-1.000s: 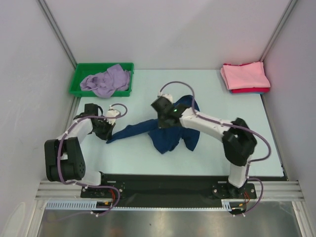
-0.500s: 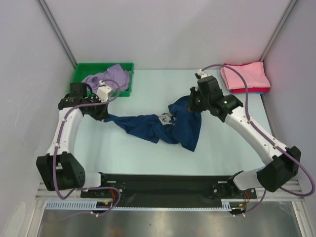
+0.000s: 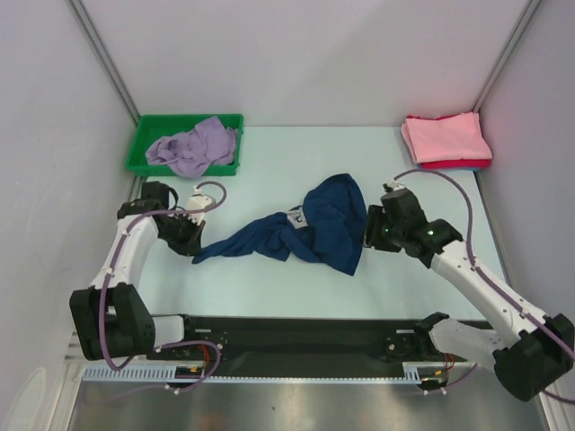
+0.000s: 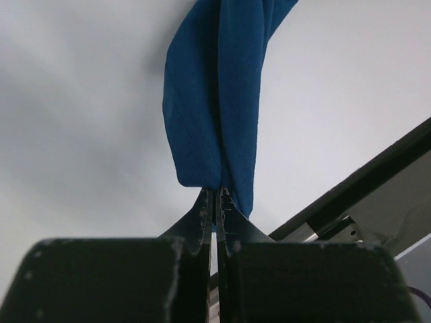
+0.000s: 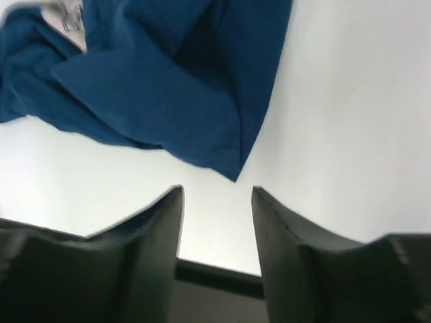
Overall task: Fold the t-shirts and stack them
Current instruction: Flatten the tshirt out
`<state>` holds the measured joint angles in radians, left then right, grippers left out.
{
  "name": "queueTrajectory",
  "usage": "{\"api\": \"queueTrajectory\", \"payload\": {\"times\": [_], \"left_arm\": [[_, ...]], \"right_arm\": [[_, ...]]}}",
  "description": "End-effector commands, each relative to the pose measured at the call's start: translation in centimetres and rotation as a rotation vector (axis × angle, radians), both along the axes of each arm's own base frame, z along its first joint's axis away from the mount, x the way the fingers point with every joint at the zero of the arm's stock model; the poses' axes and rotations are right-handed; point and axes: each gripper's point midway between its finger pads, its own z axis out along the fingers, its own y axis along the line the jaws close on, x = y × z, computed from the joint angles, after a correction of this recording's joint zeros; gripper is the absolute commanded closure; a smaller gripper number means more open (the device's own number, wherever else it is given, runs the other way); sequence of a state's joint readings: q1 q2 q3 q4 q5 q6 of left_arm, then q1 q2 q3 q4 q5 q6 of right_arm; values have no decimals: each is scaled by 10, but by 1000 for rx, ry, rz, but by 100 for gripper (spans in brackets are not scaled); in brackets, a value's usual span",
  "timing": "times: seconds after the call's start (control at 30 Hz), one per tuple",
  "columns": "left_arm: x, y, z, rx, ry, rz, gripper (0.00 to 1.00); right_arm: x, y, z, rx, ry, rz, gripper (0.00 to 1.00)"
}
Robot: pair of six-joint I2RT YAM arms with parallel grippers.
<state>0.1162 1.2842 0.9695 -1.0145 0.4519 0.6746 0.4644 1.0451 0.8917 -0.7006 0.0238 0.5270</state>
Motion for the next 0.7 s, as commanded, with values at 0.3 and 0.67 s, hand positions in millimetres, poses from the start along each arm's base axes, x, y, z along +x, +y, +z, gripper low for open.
{"api": "queueTrajectory", "payload": {"times": [0.3, 0.67], "left_arm": [[-11, 20, -12, 103, -39, 33, 100], [10, 36, 21, 159, -131, 103, 100]], "right_arm": [[63, 117, -20, -276, -103, 28, 19], [82, 59, 0, -379, -146, -122, 100]]}}
